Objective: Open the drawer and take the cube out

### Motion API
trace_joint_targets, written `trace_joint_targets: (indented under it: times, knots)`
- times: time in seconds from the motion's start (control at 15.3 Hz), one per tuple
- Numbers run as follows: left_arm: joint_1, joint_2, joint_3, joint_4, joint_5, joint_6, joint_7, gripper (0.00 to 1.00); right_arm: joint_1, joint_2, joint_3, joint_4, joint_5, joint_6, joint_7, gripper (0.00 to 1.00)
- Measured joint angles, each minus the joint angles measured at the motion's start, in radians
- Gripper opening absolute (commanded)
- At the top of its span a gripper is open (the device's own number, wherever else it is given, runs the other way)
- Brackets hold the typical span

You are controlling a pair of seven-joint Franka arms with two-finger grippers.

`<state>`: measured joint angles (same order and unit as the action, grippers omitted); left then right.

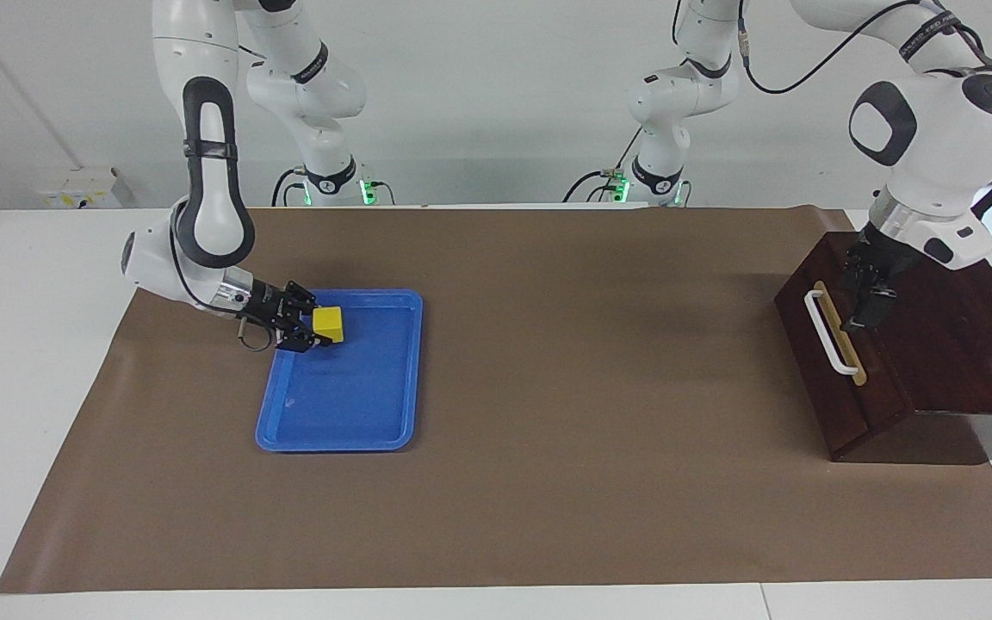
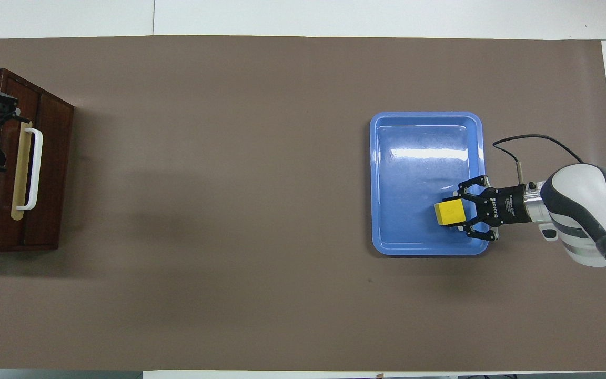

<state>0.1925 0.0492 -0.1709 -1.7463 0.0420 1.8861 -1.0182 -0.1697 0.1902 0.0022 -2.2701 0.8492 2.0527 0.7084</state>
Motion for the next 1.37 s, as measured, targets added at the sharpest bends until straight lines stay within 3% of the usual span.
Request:
trace_joint_targets:
  times: [0.33, 0.39, 0.52, 0.72, 0.85, 1.11, 1.37]
  knots:
    - [-0.052, -0.055, -0.002, 0.041, -0.001, -0.153, 0.374, 1.00, -0.010, 0.000, 0.000, -0.008, -0.001, 0.000, -0.004, 0.13]
    - [-0.052, -0.063, -0.001, 0.041, -0.002, -0.168, 0.474, 1.00, -0.010, 0.000, 0.000, -0.008, -0.002, 0.000, -0.004, 0.22]
    - [-0.052, -0.070, 0.001, 0.041, -0.015, -0.177, 0.600, 1.00, -0.011, 0.000, 0.000, -0.008, -0.002, 0.000, -0.004, 0.47]
    - [-0.068, -0.070, -0.001, 0.040, -0.041, -0.180, 0.647, 1.00, -0.011, 0.000, 0.000, -0.009, -0.002, 0.000, -0.004, 0.64]
    - [-0.096, -0.070, -0.003, 0.040, -0.042, -0.184, 0.649, 1.00, -0.011, 0.000, 0.000, -0.009, -0.002, 0.000, -0.004, 0.95]
    - [-0.166, -0.072, -0.004, 0.040, -0.042, -0.184, 0.662, 1.00, -0.011, -0.003, 0.000, -0.008, -0.002, 0.000, -0.004, 1.00]
    - [-0.168, -0.072, -0.001, 0.039, -0.042, -0.184, 0.839, 1.00, -0.006, -0.019, 0.004, 0.041, -0.027, -0.034, 0.029, 1.00]
